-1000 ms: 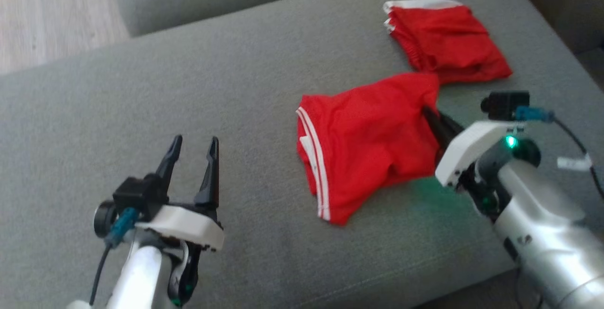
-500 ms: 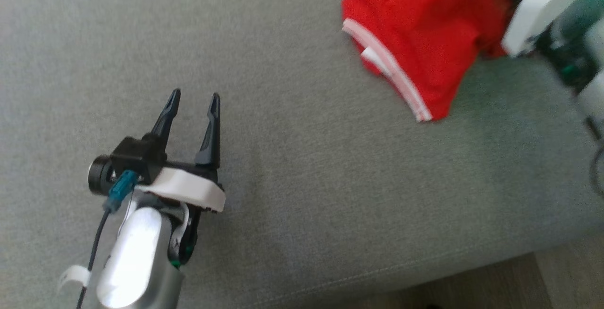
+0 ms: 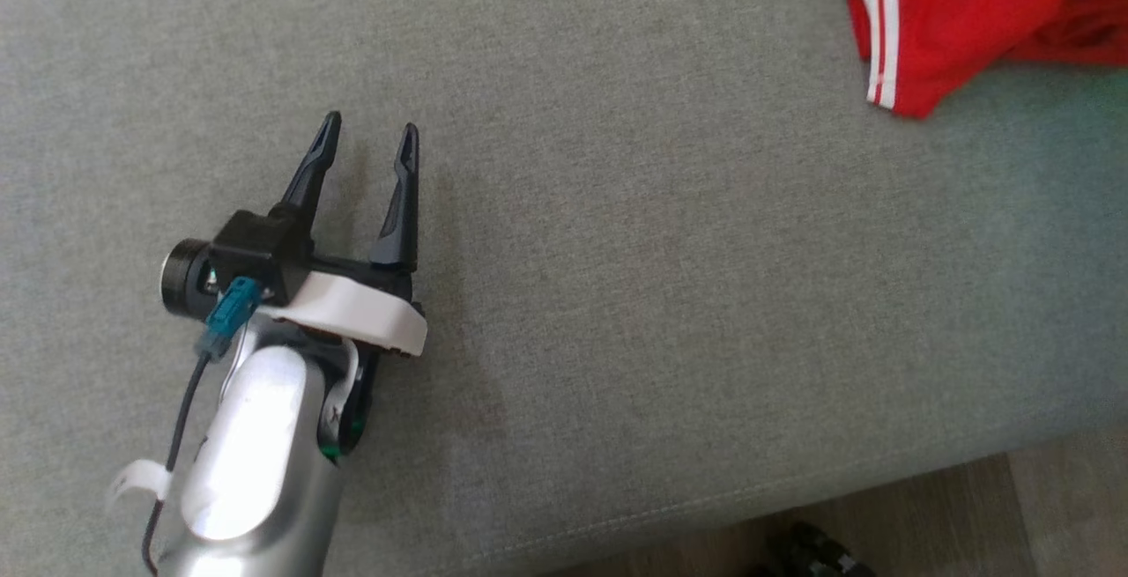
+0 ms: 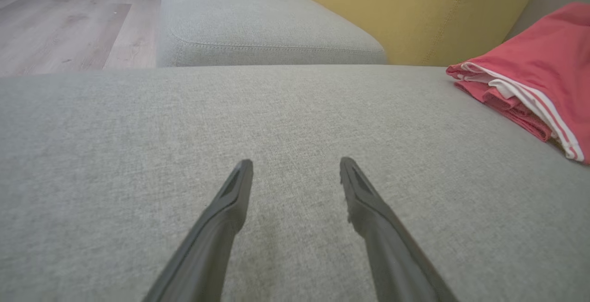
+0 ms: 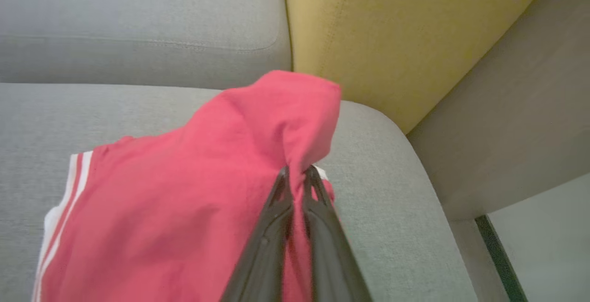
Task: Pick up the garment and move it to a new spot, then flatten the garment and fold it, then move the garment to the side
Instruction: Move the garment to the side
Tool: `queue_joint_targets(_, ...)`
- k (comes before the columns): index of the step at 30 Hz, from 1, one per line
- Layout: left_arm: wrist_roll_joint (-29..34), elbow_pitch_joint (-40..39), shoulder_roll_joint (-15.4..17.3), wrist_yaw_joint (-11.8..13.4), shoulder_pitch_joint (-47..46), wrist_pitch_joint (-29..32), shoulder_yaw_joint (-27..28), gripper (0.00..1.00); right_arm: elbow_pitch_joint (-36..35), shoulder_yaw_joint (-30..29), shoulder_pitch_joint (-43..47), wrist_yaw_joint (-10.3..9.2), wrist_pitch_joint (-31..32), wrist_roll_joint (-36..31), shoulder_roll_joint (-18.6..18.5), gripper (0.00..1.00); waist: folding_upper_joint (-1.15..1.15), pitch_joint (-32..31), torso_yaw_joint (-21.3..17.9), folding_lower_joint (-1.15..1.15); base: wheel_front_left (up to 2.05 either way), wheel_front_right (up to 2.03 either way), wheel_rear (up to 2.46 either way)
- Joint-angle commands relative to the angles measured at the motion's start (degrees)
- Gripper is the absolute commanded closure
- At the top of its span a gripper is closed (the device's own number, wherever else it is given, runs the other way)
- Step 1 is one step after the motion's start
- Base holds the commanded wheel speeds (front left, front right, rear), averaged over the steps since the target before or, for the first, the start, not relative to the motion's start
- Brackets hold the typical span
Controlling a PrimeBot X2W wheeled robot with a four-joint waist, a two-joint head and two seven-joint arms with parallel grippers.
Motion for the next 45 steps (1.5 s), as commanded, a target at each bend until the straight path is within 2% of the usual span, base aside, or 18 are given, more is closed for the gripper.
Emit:
queue_joint_targets(1,0.35,-1.82,1.16,0.26,-1.43,-0.44,1.15,0.00,0.50,0.07,-0.72,-0.04,-0.22,-0.82,-1.40,1.00,0.00,0.53,-0.01,0.00,0.00,0.00,0.00)
queue_joint_targets(2,0.30,-1.82,1.26,0.25,-1.64,-0.43,1.16,0.00,1.80,0.44,-1.03,-0.04,-0.42,-1.77,-1.06,1.00,0.00,0.76,0.00,0.00,0.00,0.00,0.00)
queue_joint_targets(3,0.27,-1.86,1.35,0.26,-1.87,-0.40,1.16,0.00,3.19,0.70,-1.39,-0.04,-0.65,-2.68,-0.66,0.65,0.00,0.95,0.02,0.00,0.00,0.00,0.00)
queue_joint_targets(4,0.25,-1.92,1.40,0.31,-2.10,-0.35,1.15,0.00,4.59,0.82,-1.75,-0.04,-1.05,-3.49,-0.17,0.05,0.00,1.09,0.06,0.00,0.00,0.00,0.00)
queue_joint_targets(5,0.23,-2.00,1.46,0.36,-2.31,-0.32,1.15,0.00,6.19,0.89,-2.02,-0.04,-1.40,-4.27,0.36,0.00,0.00,1.19,0.11,0.00,0.00,0.00,0.00)
queue_joint_targets(8,0.14,-2.06,1.67,0.53,-2.64,-0.30,1.17,0.00,10.65,1.03,-2.59,-0.04,-2.40,-6.22,2.08,0.00,0.00,1.04,0.33,0.00,0.00,0.00,0.00)
queue_joint_targets(12,-0.34,-2.11,1.99,1.03,-2.24,-0.38,1.78,0.00,15.39,0.68,-3.97,-0.04,-8.48,-9.72,3.72,0.00,0.00,-0.84,0.45,0.00,0.00,0.00,0.00)
queue_joint_targets(19,-2.28,-2.16,2.32,1.74,0.74,-0.62,4.03,0.00,15.69,-0.05,-0.63,-0.04,-17.80,-11.03,8.93,0.00,0.00,-8.98,0.98,0.00,0.00,0.00,0.00)
queue_joint_targets(22,-3.04,-2.99,2.85,2.48,2.87,-0.66,5.61,0.00,11.73,0.24,2.24,-0.04,-19.77,-10.17,10.95,0.00,0.00,-12.63,1.01,0.00,0.00,0.00,0.00)
queue_joint_targets(31,-5.97,-5.84,3.94,3.34,9.53,-0.58,9.31,0.00,-5.26,-3.20,14.83,-0.04,-21.28,-8.33,11.92,0.00,0.00,-21.56,1.79,0.00,0.00,0.00,0.00)
queue_joint_targets(32,-5.97,-5.84,3.94,3.34,9.53,-0.58,9.31,0.00,-5.26,-3.20,14.83,-0.04,-21.28,-8.33,11.92,0.00,0.00,-21.56,1.79,0.00,0.00,0.00,0.00)
queue_joint_targets(38,-8.64,-5.07,2.95,4.02,11.72,0.69,10.20,0.00,-15.01,-11.54,28.53,-0.04,-21.31,-11.56,12.57,0.00,0.00,-24.96,3.15,0.00,0.00,0.00,0.00)
queue_joint_targets(45,-8.99,-3.67,2.68,5.55,14.16,0.37,10.82,0.00,-25.65,-22.77,45.01,-0.04,-21.31,-19.45,17.28,0.00,0.00,-27.12,4.21,0.00,0.00,0.00,0.00)
